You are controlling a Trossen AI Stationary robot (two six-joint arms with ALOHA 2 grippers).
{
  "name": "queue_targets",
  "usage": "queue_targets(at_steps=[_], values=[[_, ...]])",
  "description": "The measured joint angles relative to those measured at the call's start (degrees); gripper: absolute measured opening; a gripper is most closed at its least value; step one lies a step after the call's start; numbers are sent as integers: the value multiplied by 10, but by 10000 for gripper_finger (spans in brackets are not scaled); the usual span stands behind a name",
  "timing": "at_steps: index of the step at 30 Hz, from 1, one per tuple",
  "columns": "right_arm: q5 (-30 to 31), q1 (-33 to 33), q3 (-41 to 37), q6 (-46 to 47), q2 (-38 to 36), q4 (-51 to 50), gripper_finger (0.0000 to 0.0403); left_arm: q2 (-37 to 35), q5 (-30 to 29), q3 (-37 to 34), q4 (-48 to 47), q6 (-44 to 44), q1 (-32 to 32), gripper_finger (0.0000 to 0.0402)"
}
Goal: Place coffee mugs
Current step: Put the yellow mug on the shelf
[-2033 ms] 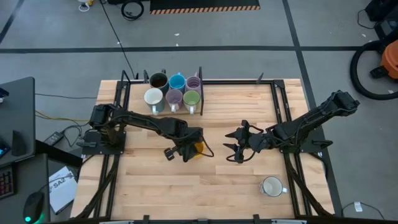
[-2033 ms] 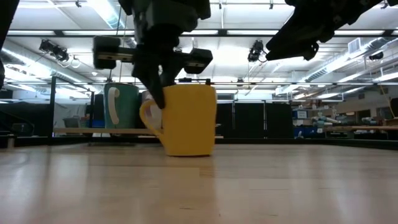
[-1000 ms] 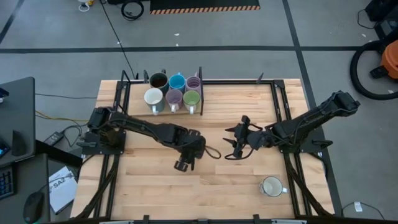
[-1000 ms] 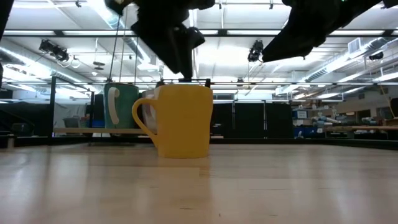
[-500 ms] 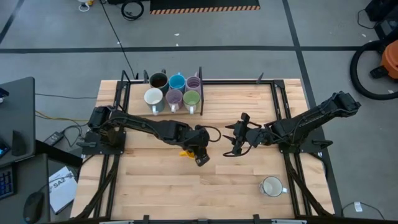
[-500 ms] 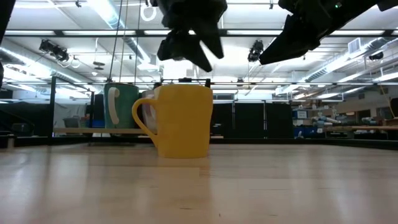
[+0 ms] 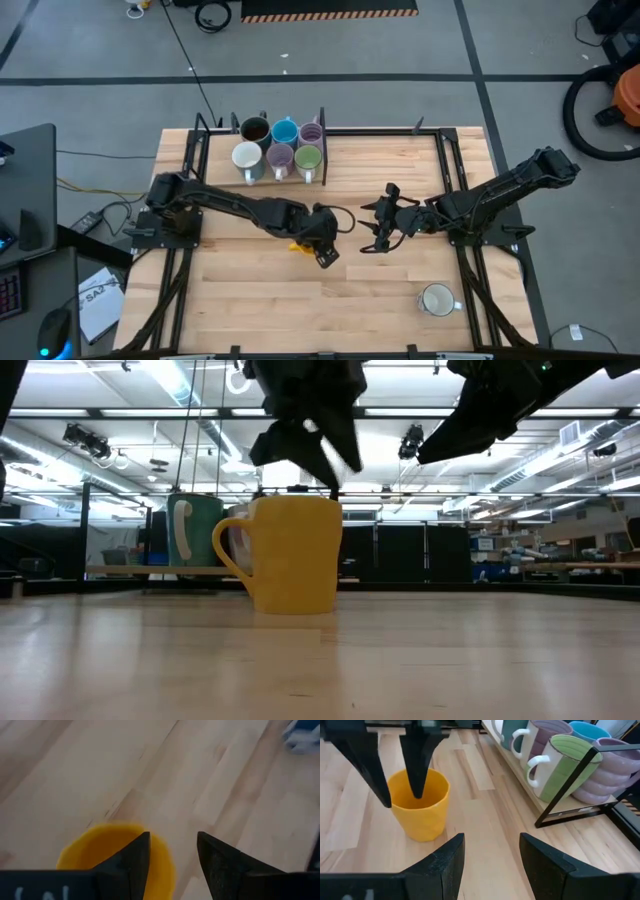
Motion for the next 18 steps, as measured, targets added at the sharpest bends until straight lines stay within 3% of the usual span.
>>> queue_targets(at_steps=[12,18], values=[[-13,1,0,13,0,3,195,40,-35,0,-15,30,-13,166],[-13,1,0,13,0,2,195,40,-38,0,-14,44,-12,121]])
